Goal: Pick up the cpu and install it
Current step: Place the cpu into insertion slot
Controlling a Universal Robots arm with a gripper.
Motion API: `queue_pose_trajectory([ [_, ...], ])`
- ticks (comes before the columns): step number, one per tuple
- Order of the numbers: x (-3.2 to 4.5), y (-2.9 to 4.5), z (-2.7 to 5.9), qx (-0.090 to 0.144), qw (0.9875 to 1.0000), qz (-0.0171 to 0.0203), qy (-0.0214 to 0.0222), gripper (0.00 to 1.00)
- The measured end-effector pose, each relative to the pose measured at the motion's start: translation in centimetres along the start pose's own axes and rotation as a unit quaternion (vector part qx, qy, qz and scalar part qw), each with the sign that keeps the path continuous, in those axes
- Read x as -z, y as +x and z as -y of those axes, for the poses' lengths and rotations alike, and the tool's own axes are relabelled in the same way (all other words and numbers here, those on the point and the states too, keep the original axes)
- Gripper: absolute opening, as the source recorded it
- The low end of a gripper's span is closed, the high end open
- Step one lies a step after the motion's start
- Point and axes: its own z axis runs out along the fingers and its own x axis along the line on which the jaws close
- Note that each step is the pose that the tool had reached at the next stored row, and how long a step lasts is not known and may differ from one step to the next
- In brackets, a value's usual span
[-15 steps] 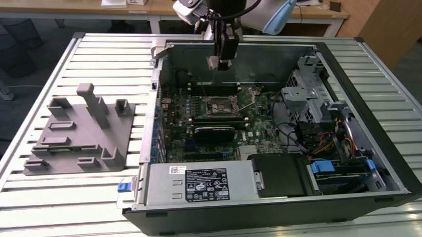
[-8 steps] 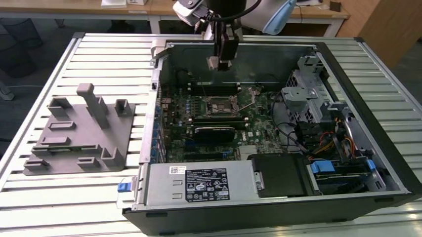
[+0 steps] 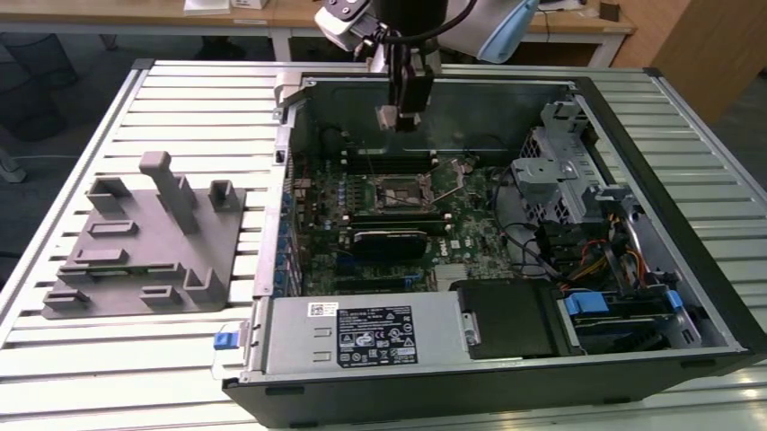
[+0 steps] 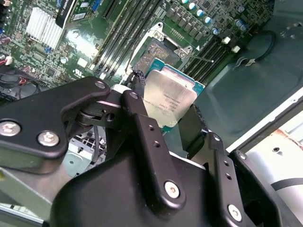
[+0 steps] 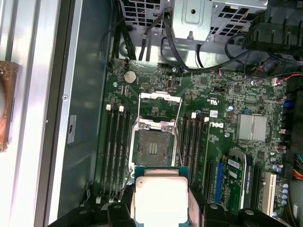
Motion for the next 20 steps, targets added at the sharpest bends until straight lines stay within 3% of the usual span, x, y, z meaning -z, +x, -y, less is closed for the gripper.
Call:
queue_pose_trajectory([
  [20,-1.40,0.01,-0.09,-0.001,1.0000,0.0000,0.0000,0.53],
])
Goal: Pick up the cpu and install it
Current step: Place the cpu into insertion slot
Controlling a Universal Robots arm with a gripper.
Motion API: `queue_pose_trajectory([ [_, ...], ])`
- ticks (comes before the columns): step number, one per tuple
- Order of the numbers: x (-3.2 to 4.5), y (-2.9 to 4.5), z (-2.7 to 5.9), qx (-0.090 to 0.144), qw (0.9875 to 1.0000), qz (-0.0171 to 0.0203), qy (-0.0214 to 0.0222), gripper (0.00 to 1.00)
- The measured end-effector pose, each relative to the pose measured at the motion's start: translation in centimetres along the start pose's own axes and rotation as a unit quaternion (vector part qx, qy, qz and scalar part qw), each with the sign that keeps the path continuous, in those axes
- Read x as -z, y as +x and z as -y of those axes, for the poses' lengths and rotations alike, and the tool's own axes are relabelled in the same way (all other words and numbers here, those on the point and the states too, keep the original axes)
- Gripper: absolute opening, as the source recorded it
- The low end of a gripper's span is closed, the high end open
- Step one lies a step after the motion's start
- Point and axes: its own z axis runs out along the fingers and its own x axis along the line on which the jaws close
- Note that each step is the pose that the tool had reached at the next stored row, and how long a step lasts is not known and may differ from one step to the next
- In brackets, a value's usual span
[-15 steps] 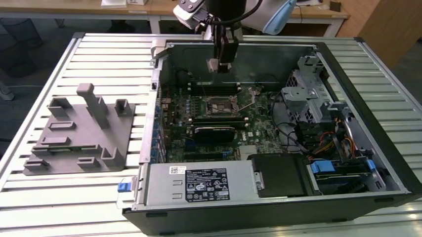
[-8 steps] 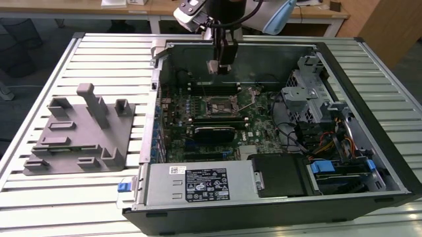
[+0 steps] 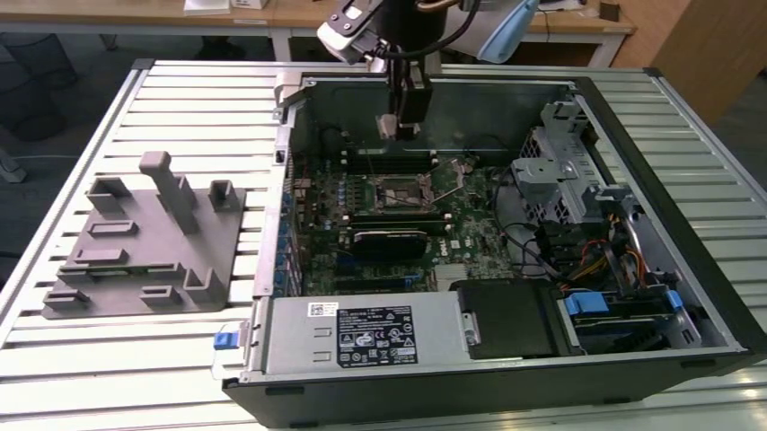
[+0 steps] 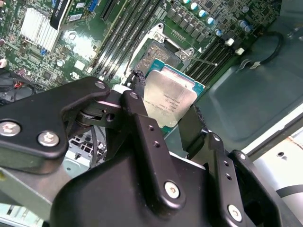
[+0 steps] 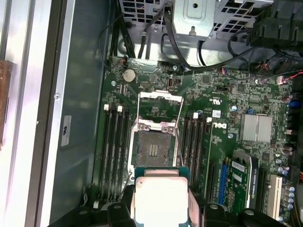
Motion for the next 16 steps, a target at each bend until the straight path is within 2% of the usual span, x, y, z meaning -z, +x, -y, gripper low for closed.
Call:
queue_pose_trajectory([
  [7,-0.40,-0.01,-0.13,-0.016,0.9999,0.0003,0.0002,0.53],
  [14,-0.60,0.00,-0.13,-0.021,0.9998,0.0003,0.0002,0.53],
  [16,-0.73,0.04,-0.13,-0.030,0.9996,0.0005,0.0003,0.53],
])
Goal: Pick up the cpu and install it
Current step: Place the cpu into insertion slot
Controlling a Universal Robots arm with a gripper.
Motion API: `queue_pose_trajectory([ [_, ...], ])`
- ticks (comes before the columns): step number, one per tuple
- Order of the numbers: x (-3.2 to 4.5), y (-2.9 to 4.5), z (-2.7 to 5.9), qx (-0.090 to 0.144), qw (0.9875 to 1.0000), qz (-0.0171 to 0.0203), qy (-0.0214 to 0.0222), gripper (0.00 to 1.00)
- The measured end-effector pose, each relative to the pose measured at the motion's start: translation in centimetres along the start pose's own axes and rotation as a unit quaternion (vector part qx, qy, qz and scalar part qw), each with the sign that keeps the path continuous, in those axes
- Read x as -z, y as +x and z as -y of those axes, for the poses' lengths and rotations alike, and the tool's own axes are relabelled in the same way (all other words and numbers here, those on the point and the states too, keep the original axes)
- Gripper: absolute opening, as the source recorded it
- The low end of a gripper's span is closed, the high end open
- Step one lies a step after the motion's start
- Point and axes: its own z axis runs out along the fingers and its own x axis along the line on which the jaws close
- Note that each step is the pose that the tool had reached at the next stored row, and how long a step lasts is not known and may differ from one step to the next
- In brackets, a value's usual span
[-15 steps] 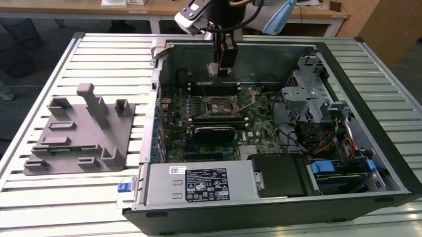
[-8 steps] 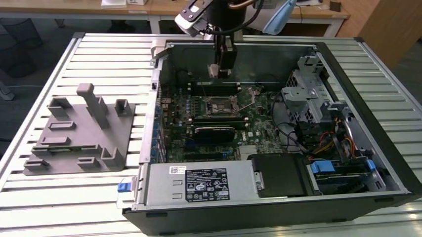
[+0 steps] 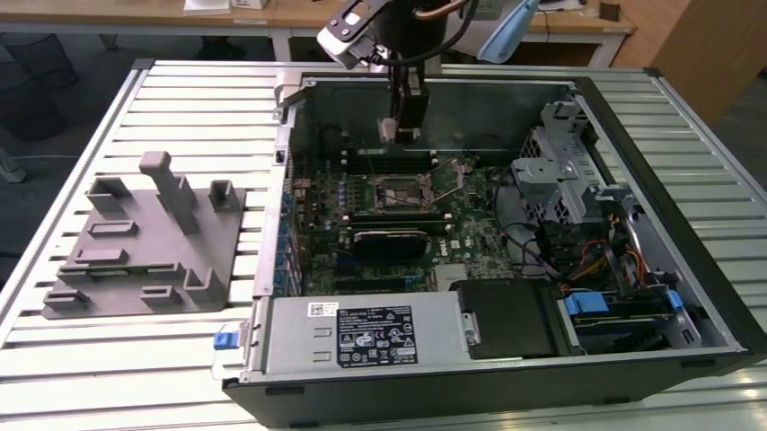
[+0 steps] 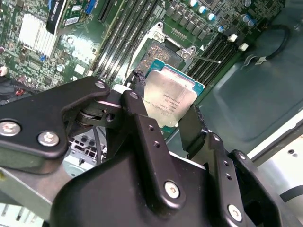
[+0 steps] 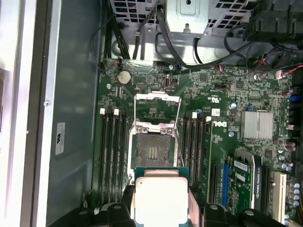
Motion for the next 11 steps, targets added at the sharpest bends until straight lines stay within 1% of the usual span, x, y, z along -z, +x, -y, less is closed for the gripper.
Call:
queue_pose_trajectory([
  [4,-0.46,0.08,-0.10,-0.004,1.0000,0.0001,0.0001,0.53],
  [11,-1.73,0.18,-0.75,-0.004,1.0000,0.0001,0.0001,0.53],
])
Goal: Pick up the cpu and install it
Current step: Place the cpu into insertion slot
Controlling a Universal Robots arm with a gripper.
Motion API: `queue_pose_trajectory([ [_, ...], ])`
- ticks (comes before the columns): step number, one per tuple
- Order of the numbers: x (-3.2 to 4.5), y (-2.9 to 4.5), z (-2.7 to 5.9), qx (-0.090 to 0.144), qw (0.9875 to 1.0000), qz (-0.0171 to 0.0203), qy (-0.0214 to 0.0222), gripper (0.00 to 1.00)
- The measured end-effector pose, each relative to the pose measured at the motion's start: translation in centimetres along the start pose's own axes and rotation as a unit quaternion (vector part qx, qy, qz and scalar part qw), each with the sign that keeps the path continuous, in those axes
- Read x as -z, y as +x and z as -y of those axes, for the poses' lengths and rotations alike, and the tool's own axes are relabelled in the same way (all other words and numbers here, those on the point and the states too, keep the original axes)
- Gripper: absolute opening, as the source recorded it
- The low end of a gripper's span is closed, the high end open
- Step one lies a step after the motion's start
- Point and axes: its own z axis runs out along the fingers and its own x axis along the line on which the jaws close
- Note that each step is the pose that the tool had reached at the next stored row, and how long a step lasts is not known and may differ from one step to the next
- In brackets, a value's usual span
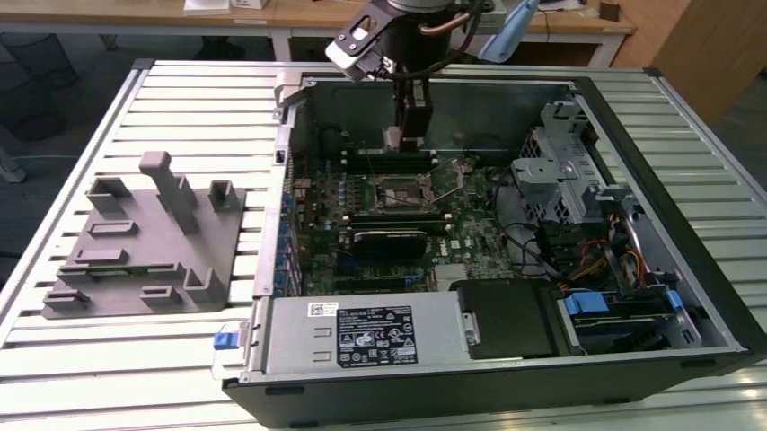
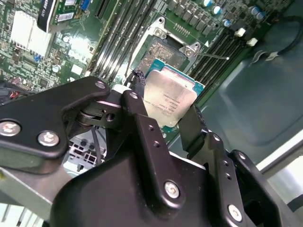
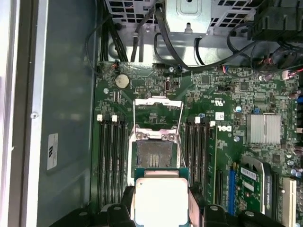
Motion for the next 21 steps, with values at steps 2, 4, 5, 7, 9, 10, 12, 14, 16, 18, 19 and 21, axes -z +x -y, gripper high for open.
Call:
queue_pose_trajectory([
  [2,-0.37,0.00,-0.13,0.000,1.0000,0.0000,0.0000,0.53],
  [4,-0.74,0.01,-0.20,0.000,1.0000,0.0000,0.0000,0.53],
  [5,-0.92,0.01,-0.22,0.000,1.0000,0.0000,0.0000,0.53],
  [7,-1.25,0.02,-0.27,0.000,1.0000,0.0000,0.0000,0.53],
  [9,-1.28,0.01,-0.26,0.000,1.0000,0.0002,0.0001,0.53],
  [10,-1.28,0.01,-0.26,0.000,1.0000,0.0003,0.0001,0.53],
  [12,-1.38,0.02,-0.33,0.000,1.0000,0.0001,-0.0001,0.53],
  [14,-1.61,0.02,-0.41,0.001,1.0000,0.0002,0.0000,0.53],
  [16,-1.95,0.02,-0.41,0.002,1.0000,0.0002,-0.0006,0.53],
  [18,-2.31,0.03,-0.41,0.002,1.0000,0.0001,-0.0011,0.53],
  [19,-2.49,0.03,-0.41,0.002,1.0000,0.0001,-0.0012,0.53],
  [21,-2.85,0.03,-0.42,0.002,1.0000,0.0001,-0.0014,0.53],
])
